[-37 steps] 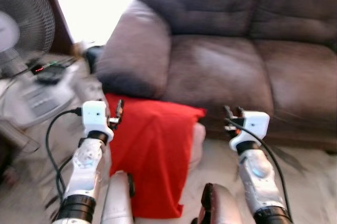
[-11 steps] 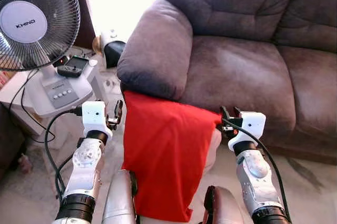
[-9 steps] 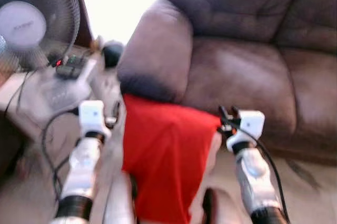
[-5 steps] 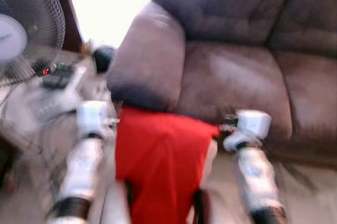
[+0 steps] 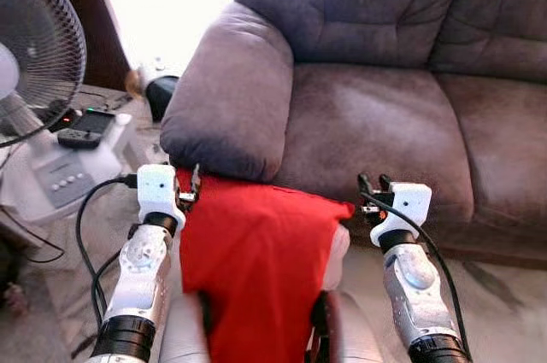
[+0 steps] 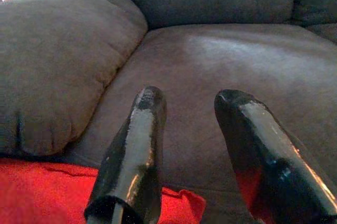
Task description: Move the pillow to the sofa from floor
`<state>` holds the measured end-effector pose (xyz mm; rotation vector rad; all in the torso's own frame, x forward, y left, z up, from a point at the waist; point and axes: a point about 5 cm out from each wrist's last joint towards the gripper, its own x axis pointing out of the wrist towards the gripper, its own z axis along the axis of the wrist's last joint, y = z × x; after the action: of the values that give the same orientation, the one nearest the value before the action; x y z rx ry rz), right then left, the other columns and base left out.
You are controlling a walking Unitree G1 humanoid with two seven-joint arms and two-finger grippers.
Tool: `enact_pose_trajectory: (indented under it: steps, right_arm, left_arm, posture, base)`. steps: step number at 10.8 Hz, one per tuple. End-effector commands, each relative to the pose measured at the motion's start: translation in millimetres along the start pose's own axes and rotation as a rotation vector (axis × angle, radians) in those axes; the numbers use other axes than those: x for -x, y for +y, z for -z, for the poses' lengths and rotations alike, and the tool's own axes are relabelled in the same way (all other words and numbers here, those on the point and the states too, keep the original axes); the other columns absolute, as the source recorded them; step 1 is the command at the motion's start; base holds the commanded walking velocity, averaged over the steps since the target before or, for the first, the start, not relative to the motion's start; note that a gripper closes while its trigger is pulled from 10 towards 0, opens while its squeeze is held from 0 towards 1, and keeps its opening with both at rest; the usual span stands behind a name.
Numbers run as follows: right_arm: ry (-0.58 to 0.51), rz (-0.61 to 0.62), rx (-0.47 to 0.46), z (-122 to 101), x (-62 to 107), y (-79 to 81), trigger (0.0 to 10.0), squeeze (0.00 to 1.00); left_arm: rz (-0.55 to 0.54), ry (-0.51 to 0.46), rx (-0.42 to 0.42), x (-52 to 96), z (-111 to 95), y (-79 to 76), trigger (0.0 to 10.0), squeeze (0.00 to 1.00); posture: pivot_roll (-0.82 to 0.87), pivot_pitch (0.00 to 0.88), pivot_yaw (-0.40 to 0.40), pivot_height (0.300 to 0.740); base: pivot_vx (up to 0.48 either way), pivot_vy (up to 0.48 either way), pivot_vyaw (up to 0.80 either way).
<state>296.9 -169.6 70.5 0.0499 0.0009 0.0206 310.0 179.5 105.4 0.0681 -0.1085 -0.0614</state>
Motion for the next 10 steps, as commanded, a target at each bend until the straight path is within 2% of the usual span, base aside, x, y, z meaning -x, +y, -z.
enact_pose_trajectory:
  steps: [1,2,3,4,6,7,8,10]
  right_arm:
    - [0.03,0.02,-0.003,5.5,1.7,-4.1,10.0,0.0]
    - [0.083,0.065,-0.007,12.1,0.3,-8.8,10.0,0.0]
    - [0.183,0.136,-0.034,23.4,-2.9,-16.5,10.0,0.0]
    - [0.226,0.152,-0.077,27.4,-6.7,-17.6,10.0,0.0]
    - [0.304,0.132,-0.241,30.0,-21.8,-9.9,10.0,0.0]
    - [0.331,0.103,-0.257,31.0,-25.2,-6.3,10.0,1.0]
    - [0.4,0.067,-0.31,34.4,-30.2,1.1,10.0,1.0]
    - [0.447,0.072,-0.313,37.1,-32.1,3.0,10.0,1.0]
  left_arm:
    - [0.008,0.009,0.011,2.3,1.6,0.3,10.0,0.0]
    - [0.014,0.012,0.012,2.3,1.7,0.1,10.0,0.0]
    - [0.029,0.026,0.01,1.9,2.7,-0.6,10.0,0.0]
    - [0.037,0.029,0.007,1.4,2.7,-1.0,10.0,0.0]
    - [0.043,0.019,0.006,-1.9,-2.4,-1.3,10.0,0.0]
    - [0.047,0.014,0.007,-2.4,-4.1,-2.0,10.0,0.0]
    - [0.055,0.012,0.009,-2.0,-5.6,-3.4,10.0,0.0]
    - [0.07,0.013,0.031,0.4,-7.3,-5.2,10.0,0.0]
  posture:
    - [0.06,0.106,-0.05,0.575]
    - [0.06,0.106,-0.049,0.575]
    - [0.06,0.11,-0.046,0.575]
    - [0.07,0.114,-0.043,0.575]
    - [0.08,0.127,-0.039,0.575]
    - [0.09,0.134,-0.04,0.575]
    - [0.1,0.15,-0.041,0.575]
    - [0.12,0.17,-0.043,0.575]
  base:
    - [0.0,0.0,0.0]
    - [0.0,0.0,0.0]
    - [0.0,0.0,0.0]
    - [0.0,0.0,0.0]
    - [0.0,0.0,0.0]
    - [0.0,0.0,0.0]
    - [0.0,0.0,0.0]
    - [0.0,0.0,0.0]
